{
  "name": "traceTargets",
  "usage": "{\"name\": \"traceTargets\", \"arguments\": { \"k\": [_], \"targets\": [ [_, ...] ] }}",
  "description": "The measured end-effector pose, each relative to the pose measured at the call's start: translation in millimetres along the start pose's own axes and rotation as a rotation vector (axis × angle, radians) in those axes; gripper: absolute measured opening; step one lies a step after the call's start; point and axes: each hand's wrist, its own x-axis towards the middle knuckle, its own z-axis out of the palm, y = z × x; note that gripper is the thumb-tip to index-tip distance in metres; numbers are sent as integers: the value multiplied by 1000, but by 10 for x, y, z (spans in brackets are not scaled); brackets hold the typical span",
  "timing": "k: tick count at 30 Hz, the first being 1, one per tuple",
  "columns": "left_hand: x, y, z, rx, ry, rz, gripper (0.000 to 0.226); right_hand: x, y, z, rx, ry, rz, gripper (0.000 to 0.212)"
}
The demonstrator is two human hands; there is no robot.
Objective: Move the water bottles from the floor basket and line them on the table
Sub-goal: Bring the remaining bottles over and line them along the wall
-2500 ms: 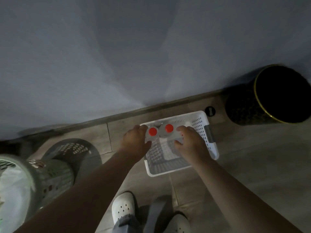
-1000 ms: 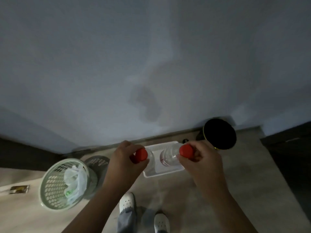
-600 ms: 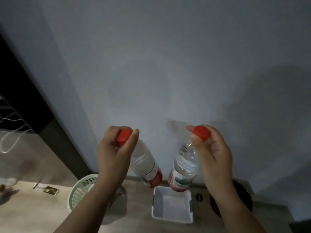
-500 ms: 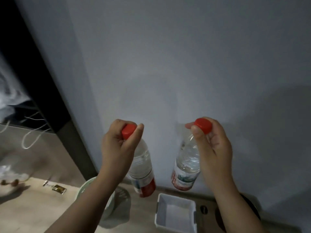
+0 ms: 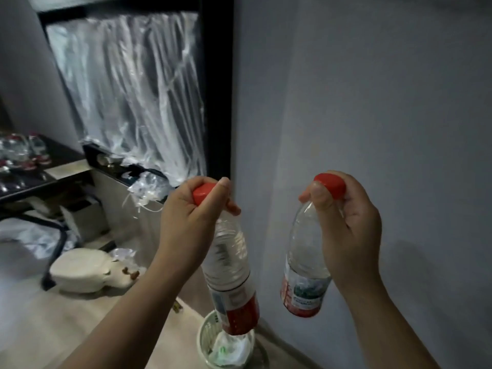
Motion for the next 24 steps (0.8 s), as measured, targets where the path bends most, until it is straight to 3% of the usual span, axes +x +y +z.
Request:
{"name": "traceTargets", "arguments": {
  "k": [10,24],
  "targets": [
    [404,-185,-2202,117,146,13,27,-155,-553,2259,226,-100,19,32],
    [1308,-1029,-3874,229,366,-60,27,98,-350,4606,372,-336,35,31]
  ]
}}
